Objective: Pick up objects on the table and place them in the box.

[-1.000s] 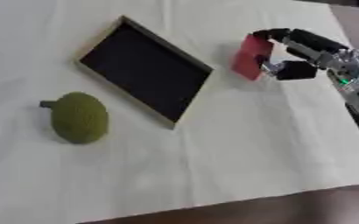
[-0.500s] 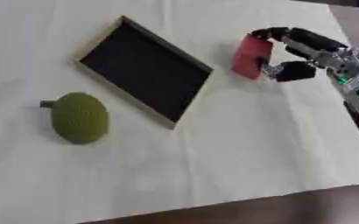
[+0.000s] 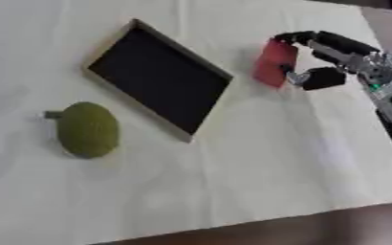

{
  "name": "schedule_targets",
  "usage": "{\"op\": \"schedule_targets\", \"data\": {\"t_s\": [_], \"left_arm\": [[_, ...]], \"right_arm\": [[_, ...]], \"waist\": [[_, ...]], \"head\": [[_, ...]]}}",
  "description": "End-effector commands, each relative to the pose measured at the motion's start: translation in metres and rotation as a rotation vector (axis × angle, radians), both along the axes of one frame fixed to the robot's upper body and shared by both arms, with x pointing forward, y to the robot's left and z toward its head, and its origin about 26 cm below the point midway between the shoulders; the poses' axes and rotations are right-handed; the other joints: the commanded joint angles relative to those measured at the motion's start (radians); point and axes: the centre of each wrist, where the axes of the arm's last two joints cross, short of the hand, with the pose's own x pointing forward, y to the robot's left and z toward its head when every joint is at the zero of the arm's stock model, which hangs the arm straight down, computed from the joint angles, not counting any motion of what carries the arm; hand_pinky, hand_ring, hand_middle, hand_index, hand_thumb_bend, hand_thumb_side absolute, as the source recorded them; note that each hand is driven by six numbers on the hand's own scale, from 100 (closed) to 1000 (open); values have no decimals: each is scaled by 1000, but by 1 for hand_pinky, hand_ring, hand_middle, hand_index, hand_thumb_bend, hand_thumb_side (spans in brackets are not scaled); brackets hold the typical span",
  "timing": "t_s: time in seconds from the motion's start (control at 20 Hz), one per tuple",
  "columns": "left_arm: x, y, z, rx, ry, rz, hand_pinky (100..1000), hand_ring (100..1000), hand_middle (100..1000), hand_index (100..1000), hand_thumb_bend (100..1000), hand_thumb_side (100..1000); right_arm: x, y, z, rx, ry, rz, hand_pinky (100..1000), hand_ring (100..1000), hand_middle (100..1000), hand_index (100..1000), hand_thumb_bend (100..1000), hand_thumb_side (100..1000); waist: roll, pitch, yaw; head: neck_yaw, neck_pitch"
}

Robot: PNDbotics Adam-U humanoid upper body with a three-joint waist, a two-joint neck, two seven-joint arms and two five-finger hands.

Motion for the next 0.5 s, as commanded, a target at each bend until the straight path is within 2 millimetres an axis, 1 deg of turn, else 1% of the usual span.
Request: {"op": "schedule_targets", "data": {"t_s": [0.05, 0.15, 0.2, 0.35, 0.4, 0.45, 0.5], "left_arm": [[-3, 0, 8, 11, -31, 0, 765, 796, 747, 810, 100, 655], [-3, 0, 8, 11, -30, 0, 765, 796, 746, 810, 100, 655], [-3, 0, 8, 11, -30, 0, 765, 796, 746, 809, 100, 655], [-3, 0, 8, 10, -32, 1, 766, 797, 745, 808, 100, 655], [-3, 0, 9, 10, -32, 1, 766, 797, 745, 807, 100, 654], [-3, 0, 9, 10, -32, 2, 766, 797, 745, 807, 100, 654], [-3, 0, 9, 11, -32, 2, 766, 797, 744, 806, 100, 654]], "right_arm": [[2, -7, -18, -27, 75, -25, 993, 943, 608, 1000, 100, 445], [3, -7, -19, -19, 83, -25, 1000, 948, 614, 1000, 100, 432], [4, -7, -20, -13, 87, -24, 1000, 951, 615, 1000, 100, 392], [5, -7, -24, 3, 105, -26, 1000, 960, 626, 1000, 100, 310], [6, -7, -25, 7, 113, -28, 1000, 967, 634, 1000, 100, 226], [6, -6, -27, 11, 122, -28, 1000, 972, 642, 1000, 100, 204], [7, -6, -27, 15, 131, -28, 1000, 975, 651, 1000, 100, 210]], "waist": [[9, -10, 3], [9, -9, 2], [10, -8, 3], [10, -5, 4], [10, -4, 4], [10, -3, 4], [10, -2, 5]], "head": [[-5, -14], [-5, -15], [-6, -16], [-8, -16], [-8, -16], [-8, -16], [-8, -16]]}}
